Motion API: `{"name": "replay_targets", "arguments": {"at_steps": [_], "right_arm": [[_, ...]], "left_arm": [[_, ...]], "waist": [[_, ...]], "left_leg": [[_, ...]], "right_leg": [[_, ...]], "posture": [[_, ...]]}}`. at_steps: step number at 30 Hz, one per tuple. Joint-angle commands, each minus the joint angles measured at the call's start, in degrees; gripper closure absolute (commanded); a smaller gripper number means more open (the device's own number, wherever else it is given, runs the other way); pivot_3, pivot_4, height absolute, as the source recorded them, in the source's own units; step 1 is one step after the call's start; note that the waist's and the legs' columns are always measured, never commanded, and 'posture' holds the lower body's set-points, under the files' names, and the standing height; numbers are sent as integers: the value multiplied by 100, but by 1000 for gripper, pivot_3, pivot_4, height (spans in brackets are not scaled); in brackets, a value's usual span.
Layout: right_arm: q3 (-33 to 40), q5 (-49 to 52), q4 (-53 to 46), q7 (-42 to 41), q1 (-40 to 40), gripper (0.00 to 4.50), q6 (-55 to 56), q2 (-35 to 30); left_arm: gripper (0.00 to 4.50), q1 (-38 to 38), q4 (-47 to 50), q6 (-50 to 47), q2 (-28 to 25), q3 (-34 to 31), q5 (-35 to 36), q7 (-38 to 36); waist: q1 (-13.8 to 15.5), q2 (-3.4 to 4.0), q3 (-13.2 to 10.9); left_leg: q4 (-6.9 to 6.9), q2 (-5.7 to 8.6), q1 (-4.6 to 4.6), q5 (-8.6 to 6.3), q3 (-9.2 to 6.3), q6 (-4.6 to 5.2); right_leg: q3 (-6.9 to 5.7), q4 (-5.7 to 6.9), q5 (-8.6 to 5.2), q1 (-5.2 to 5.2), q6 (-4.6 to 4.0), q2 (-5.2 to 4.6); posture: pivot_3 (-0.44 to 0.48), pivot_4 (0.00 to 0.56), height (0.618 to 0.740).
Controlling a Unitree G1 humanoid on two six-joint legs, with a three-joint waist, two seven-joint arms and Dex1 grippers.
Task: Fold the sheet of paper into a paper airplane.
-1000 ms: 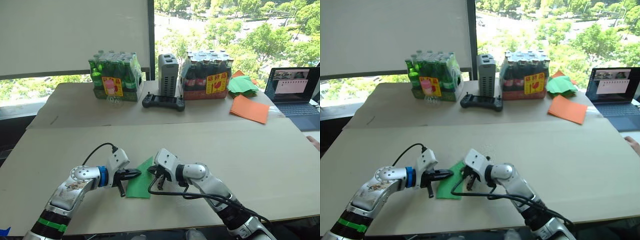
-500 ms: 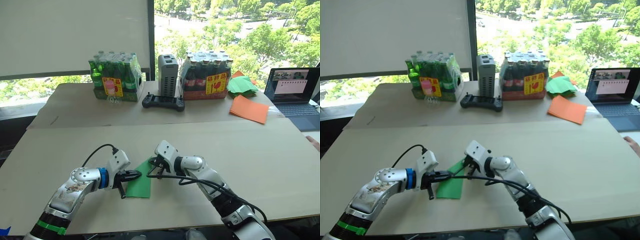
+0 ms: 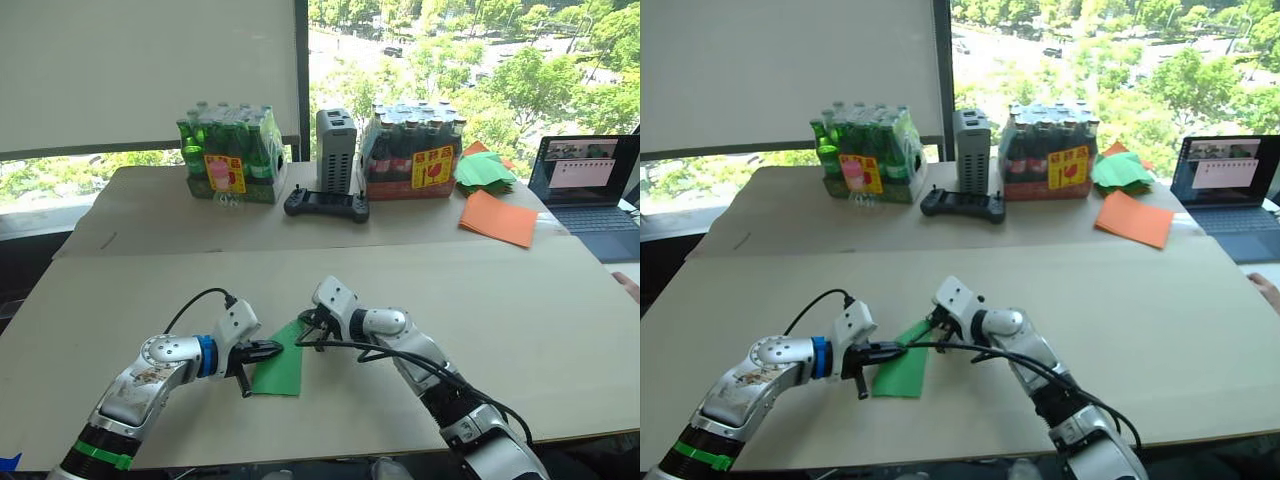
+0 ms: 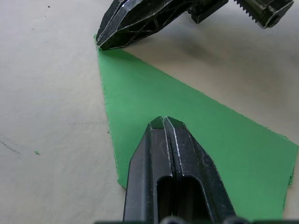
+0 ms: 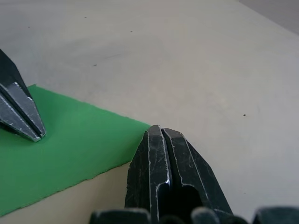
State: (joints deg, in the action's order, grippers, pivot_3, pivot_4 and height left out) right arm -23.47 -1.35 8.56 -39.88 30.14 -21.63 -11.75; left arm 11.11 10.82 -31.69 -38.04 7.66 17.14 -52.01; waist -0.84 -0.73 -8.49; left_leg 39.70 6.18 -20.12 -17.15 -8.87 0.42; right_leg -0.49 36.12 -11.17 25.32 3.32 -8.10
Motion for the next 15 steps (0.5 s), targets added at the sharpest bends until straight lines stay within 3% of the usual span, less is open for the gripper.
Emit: {"name": "replay_targets", "arguments": {"at_steps": [1,15], "right_arm": [[-330,-99,-379,-146,-343,4500,-257,-61],[-791,-88,-1168,-446,-924,4500,-560,-330]], "left_arm": [[4454,6,83,-104,-34,-11,-35,67],[4454,47,46,-109,-53,9,-72,44]], "waist": [[-5,0,0],[-5,2,1]], "left_leg": [[0,0,0,0,1,0],[-4,-13,21,-21,7,17]], "right_leg": [[1,0,0,0,0,0],[9,-3,0,-10,0,18]], "posture": [[0,150,715],[0,150,715]]}}
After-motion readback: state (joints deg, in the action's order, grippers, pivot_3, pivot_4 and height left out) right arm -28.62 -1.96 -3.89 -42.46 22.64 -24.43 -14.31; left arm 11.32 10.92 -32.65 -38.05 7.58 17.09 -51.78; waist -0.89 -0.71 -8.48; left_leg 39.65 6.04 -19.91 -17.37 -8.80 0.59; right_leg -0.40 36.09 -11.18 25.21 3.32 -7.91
